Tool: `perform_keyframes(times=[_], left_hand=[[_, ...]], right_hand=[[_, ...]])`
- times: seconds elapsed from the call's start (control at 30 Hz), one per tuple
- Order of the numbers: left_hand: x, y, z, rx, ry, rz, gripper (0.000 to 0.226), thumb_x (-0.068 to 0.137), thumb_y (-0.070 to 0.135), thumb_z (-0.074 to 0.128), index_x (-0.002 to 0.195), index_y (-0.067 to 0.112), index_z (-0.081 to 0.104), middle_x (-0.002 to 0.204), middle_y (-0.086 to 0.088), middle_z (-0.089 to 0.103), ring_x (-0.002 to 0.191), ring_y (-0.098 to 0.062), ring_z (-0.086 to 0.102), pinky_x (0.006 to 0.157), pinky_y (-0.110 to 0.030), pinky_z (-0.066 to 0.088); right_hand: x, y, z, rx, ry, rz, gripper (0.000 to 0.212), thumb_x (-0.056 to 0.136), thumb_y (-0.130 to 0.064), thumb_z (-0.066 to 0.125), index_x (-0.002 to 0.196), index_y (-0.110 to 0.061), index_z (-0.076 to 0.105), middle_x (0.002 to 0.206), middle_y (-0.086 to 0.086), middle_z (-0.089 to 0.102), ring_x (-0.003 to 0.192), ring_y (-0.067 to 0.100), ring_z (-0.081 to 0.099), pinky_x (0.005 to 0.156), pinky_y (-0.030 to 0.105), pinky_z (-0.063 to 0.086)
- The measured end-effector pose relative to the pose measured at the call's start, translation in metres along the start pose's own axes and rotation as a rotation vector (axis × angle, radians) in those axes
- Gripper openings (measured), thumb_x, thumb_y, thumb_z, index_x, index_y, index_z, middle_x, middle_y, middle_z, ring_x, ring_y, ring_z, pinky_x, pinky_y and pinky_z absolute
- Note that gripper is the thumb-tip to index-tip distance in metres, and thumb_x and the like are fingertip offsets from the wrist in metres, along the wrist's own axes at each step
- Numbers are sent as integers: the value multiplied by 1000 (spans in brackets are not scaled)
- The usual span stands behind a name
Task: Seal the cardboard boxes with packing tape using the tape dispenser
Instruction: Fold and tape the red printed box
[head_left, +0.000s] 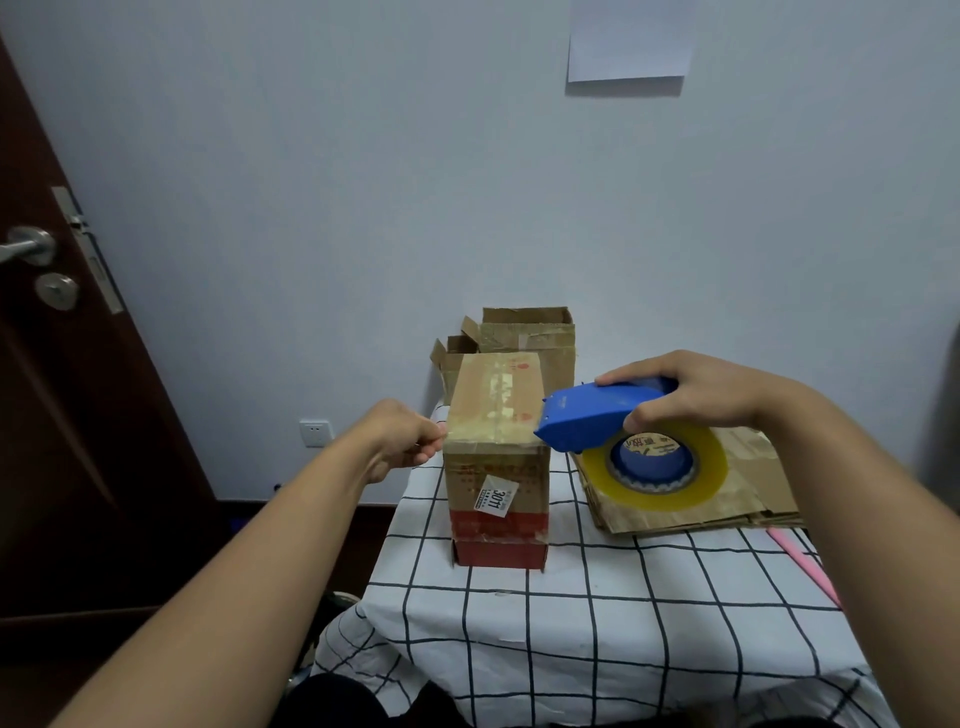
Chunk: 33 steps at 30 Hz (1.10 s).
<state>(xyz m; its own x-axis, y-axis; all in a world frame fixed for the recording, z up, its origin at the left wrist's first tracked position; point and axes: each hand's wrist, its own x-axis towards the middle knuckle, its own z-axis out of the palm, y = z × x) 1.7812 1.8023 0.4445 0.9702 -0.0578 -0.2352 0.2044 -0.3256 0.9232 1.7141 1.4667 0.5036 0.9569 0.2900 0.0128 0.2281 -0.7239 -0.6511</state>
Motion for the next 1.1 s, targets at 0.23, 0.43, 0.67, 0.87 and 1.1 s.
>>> perform_keyframes(times=[0.23, 0.43, 0.67, 0.87, 1.1], left_hand=[[2, -2, 0, 21, -5, -31, 11, 92, 6, 65, 84, -2, 68, 61, -6, 62, 49, -11, 53, 51, -22, 50], [3, -4, -1, 63, -46, -88, 17, 94, 15, 63, 94, -1, 66, 61, -6, 63, 48, -12, 55, 49, -24, 49], [-1, -21, 5, 292, 158, 27, 36, 86, 47, 68, 95, 15, 54, 94, -6, 62, 80, -18, 61, 64, -32, 51], [-17, -38, 32, 466, 543, 513, 15, 94, 28, 63, 80, 25, 58, 82, 8, 59, 82, -14, 58, 60, -23, 36], [-22, -29, 35, 418, 496, 361, 15, 98, 30, 55, 102, 20, 66, 89, -3, 70, 85, -22, 65, 69, -32, 50]], right_hand=[[3, 8, 7, 16, -13, 7, 53, 61, -50, 74, 113, -56, 65, 119, -18, 63, 102, 8, 63, 84, 22, 48], [5, 19, 14, 68, -18, 19, 57, 62, -47, 76, 118, -54, 65, 121, -15, 62, 102, 9, 64, 86, 24, 50], [3, 30, 23, 126, -4, 13, 56, 65, -46, 75, 119, -56, 64, 124, -13, 59, 102, 11, 64, 85, 23, 50], [3, 31, 29, 157, -10, 12, 52, 65, -47, 75, 112, -65, 62, 116, -16, 60, 94, 5, 66, 77, 17, 49], [3, 32, 29, 174, -11, 16, 52, 66, -45, 76, 113, -63, 63, 116, -15, 60, 92, 0, 66, 72, 14, 50]])
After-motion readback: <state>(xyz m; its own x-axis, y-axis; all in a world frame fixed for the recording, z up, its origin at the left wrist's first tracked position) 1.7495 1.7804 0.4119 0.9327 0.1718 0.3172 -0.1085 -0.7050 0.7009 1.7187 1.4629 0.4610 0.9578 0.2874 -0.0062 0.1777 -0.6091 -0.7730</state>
